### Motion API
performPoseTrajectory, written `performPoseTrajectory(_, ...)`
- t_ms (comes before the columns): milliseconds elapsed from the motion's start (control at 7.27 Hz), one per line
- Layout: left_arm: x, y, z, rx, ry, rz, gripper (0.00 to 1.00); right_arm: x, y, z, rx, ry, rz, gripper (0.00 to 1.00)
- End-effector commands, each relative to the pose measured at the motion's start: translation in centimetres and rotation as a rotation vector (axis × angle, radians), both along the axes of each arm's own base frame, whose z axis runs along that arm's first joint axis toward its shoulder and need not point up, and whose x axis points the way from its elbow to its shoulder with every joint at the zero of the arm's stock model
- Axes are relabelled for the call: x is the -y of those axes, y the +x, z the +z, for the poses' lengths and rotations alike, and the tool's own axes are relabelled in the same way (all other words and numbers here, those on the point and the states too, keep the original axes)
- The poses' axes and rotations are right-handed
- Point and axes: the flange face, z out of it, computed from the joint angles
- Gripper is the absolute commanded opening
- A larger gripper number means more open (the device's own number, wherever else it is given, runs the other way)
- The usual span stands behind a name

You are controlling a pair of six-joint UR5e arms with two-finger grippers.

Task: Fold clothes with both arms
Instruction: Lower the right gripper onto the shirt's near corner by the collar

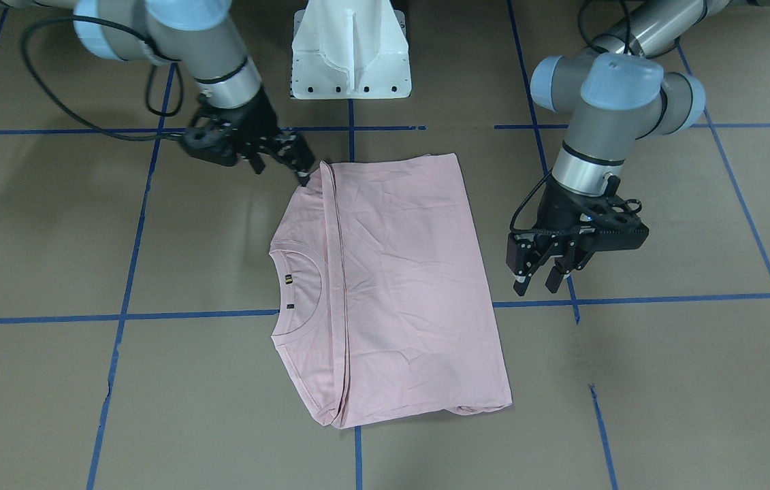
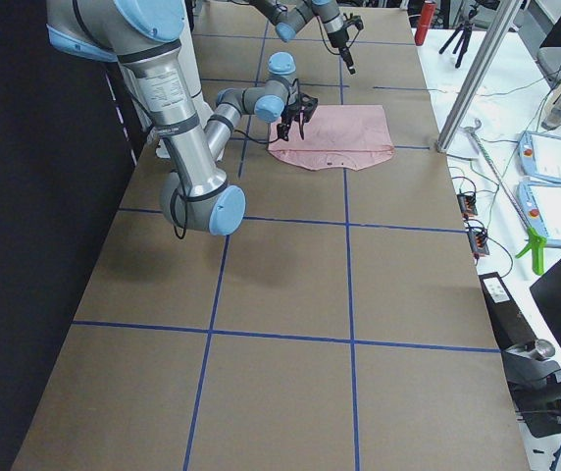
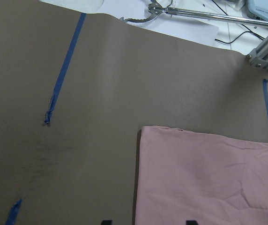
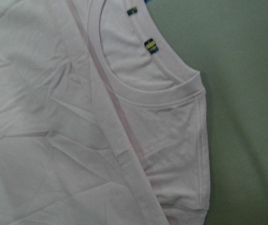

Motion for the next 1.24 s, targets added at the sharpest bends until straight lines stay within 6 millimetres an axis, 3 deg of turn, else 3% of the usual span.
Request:
performPoseTrajectory(0, -0.2, -0.1, -0.3, -0.003, 0.0, 0.001, 0.61, -1.9, -4.7, 1.4, -0.042, -0.01, -0.042, 0.99)
performPoseTrajectory(413, -0.3, 0.1, -0.5, -0.016, -0.013, -0.006, 0.62, -3.1, -6.5, 2.7, -0.033, -0.157, 0.049, 0.77)
performPoseTrajectory(1101, -0.2, 0.3, -0.9, -0.008, -0.029, -0.01, 0.61, -4.2, -8.0, 4.5, -0.067, -0.204, 0.079, 0.66)
